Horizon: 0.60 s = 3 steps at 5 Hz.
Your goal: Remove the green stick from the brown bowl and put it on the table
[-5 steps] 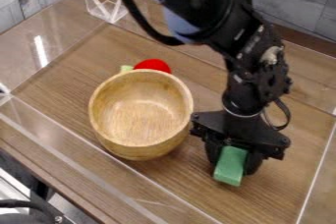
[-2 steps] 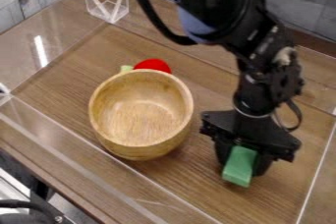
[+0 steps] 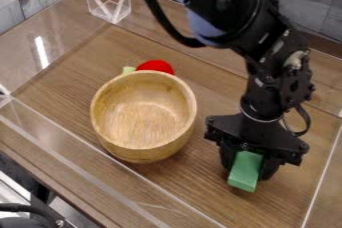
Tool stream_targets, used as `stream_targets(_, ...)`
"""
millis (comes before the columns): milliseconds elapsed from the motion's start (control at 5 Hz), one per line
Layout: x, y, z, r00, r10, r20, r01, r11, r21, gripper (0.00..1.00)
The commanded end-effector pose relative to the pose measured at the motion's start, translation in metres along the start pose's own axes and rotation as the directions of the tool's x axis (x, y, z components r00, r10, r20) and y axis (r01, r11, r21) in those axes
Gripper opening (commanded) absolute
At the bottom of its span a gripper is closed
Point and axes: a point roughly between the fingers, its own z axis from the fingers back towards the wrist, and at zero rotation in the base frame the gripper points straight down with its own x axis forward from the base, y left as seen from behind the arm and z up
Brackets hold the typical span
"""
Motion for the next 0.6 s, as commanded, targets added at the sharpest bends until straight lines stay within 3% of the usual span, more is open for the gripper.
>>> stream_targets(0,0.010,-0.010,0.011,0.999,0.015,0.043,-0.014,1.000,-0.022,0.00)
stream_targets(400,0.020,-0.015,0.003,0.998,0.049,0.038,-0.048,0.999,-0.013,0.00)
